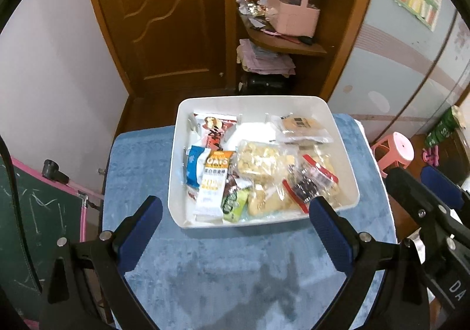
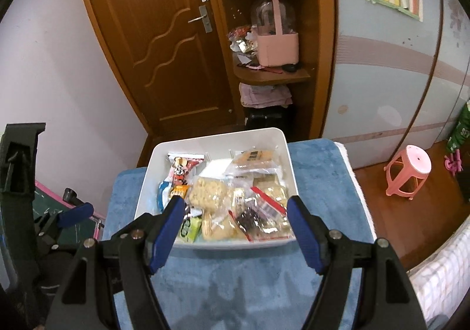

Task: Organize snacks

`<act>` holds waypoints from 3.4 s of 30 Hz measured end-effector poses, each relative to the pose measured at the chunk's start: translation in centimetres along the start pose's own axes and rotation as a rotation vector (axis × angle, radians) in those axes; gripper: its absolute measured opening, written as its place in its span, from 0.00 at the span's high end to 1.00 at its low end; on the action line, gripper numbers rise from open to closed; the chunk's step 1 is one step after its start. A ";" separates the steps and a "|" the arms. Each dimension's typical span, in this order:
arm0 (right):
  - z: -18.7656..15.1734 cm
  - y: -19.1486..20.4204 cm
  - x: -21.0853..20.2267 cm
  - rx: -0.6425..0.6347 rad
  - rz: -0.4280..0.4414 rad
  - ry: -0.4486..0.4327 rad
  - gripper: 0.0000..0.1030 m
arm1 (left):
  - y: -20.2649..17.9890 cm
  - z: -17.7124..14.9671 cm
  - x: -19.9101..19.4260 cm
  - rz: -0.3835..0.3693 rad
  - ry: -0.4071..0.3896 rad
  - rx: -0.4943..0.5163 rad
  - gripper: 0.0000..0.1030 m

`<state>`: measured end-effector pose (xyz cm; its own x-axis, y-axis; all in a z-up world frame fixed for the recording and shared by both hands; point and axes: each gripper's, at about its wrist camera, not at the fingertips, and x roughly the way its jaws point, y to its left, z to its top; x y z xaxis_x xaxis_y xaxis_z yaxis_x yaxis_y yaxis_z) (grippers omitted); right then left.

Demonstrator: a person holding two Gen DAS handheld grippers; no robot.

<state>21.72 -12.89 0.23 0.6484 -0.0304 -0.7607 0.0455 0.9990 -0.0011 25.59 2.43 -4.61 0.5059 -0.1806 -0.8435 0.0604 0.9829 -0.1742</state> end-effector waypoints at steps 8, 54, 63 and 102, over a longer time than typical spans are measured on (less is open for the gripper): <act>-4.0 -1.2 -5.0 0.031 -0.032 -0.010 0.29 | -1.2 -4.1 -4.3 -0.028 -0.010 0.061 0.03; -15.0 -2.8 -18.8 -0.036 0.027 0.015 0.29 | -3.3 -20.2 -19.2 0.092 -0.051 -0.094 0.03; -14.7 -3.3 -18.9 -0.040 0.028 0.009 0.29 | -3.4 -19.9 -19.7 0.101 -0.075 -0.105 0.03; -14.5 -3.0 -19.0 -0.047 0.037 0.001 0.29 | -3.1 -19.4 -20.2 0.105 -0.084 -0.096 0.03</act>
<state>-1.75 -14.83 5.31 0.6481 0.0063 -0.7615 -0.0141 0.9999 -0.0037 -1.48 2.29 3.08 0.5755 -0.0693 -0.8149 -0.0772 0.9874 -0.1385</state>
